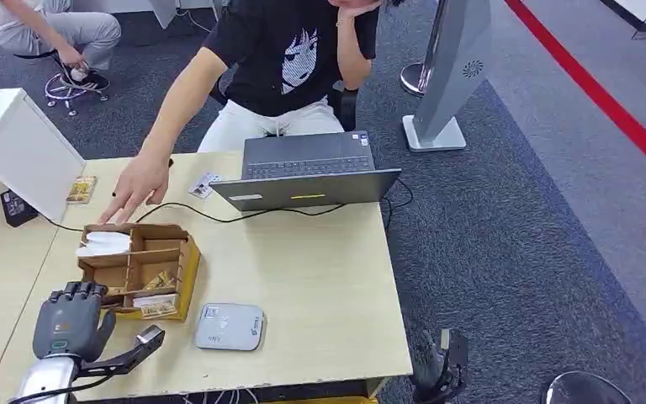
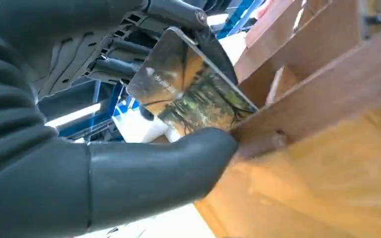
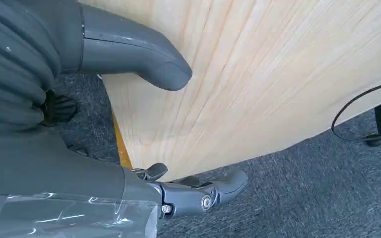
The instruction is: Pass the card to the sensor for recognition and then transmit it.
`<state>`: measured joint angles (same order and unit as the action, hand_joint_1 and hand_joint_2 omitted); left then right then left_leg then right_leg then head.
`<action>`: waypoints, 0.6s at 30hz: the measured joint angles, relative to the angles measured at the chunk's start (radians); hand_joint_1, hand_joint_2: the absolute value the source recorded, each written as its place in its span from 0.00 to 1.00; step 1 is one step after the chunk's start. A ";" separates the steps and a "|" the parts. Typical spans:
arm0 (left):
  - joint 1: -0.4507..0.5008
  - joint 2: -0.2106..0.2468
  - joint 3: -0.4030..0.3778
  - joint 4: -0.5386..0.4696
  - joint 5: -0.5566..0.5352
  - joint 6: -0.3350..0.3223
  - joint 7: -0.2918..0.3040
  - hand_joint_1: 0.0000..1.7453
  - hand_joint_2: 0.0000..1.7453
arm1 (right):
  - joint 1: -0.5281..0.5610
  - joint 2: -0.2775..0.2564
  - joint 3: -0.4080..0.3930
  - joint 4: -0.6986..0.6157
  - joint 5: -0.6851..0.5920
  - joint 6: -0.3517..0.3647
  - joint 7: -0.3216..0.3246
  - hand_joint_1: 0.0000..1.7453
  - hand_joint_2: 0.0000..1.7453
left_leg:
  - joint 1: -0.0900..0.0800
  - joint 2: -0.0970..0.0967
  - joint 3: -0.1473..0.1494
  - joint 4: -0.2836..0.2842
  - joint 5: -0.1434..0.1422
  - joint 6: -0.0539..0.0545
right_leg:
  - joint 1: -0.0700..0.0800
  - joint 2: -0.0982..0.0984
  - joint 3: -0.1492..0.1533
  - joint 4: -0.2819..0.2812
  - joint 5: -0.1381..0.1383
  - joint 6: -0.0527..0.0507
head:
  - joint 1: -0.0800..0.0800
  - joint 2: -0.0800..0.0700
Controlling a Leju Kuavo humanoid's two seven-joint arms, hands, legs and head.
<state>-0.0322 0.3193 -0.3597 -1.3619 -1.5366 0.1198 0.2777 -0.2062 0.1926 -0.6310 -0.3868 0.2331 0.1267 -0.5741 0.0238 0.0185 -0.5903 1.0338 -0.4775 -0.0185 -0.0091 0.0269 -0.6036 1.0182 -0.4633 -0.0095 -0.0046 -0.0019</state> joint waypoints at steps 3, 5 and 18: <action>0.000 0.000 0.000 0.000 0.000 0.001 0.000 1.00 1.00 | 0.001 0.000 0.000 0.000 -0.002 0.000 0.000 0.00 1.00 | 0.000 0.000 0.000 0.000 0.000 0.000 | 0.000 0.000 0.000 0.000 0.000 0.000 | 0.000 0.000; -0.007 0.000 0.000 0.000 0.000 0.007 0.003 1.00 1.00 | 0.001 0.000 0.000 0.000 -0.004 0.000 0.000 0.00 1.00 | 0.000 0.000 0.000 0.000 0.000 0.000 | 0.000 0.000 0.000 0.000 0.000 0.000 | 0.000 0.000; -0.060 0.059 0.034 -0.129 0.000 -0.013 -0.009 0.97 1.00 | 0.003 0.001 0.002 -0.001 0.000 0.002 0.000 0.00 1.00 | 0.000 0.000 0.001 0.000 0.000 -0.001 | 0.000 0.001 0.000 0.001 0.000 0.000 | 0.000 0.000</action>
<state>-0.0923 0.3785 -0.3258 -1.4912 -1.5366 0.1064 0.2685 -0.2030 0.1934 -0.6291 -0.3876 0.2335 0.1286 -0.5745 0.0239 0.0189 -0.5897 1.0339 -0.4771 -0.0191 -0.0090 0.0274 -0.6036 1.0194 -0.4633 -0.0097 -0.0046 -0.0019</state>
